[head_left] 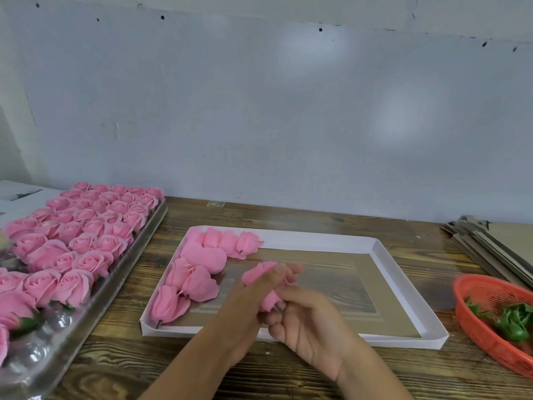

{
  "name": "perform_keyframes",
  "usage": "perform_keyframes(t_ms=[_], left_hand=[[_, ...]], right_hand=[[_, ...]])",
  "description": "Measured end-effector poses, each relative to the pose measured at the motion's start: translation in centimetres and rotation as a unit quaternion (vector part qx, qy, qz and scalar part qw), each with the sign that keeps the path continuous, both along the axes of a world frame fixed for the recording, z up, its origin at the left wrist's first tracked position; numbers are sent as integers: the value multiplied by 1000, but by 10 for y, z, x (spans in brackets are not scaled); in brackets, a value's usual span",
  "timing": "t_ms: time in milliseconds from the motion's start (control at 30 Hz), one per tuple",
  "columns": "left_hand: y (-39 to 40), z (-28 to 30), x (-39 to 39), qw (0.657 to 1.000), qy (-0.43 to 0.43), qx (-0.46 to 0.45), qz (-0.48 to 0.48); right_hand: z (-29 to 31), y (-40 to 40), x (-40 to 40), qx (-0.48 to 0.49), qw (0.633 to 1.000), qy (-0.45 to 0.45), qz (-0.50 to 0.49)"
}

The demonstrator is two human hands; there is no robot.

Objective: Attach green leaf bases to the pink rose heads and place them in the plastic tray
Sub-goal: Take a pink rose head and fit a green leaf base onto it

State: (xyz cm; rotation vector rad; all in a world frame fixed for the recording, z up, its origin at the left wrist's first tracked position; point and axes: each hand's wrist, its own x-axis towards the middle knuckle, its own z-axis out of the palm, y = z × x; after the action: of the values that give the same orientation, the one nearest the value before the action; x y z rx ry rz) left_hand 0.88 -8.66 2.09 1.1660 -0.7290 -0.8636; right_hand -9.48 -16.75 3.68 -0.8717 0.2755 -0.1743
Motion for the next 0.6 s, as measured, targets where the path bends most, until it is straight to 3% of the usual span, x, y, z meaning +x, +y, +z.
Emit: perform_keyframes(t_ms=[100, 200, 333, 467, 600], left_hand=[[1, -1, 0, 1000, -7, 8, 1], [0, 1, -1, 999, -9, 5, 31], [0, 4, -3, 999, -29, -9, 41], [1, 6, -6, 998, -17, -24, 63], [2, 8, -7, 991, -81, -51, 92]], right_hand=[[2, -3, -1, 38, 999, 26, 16], [0, -1, 2, -35, 999, 21, -18], [-3, -2, 1, -59, 998, 22, -19], [-3, -5, -1, -23, 1000, 16, 7], [-3, -7, -2, -10, 1000, 6, 15]])
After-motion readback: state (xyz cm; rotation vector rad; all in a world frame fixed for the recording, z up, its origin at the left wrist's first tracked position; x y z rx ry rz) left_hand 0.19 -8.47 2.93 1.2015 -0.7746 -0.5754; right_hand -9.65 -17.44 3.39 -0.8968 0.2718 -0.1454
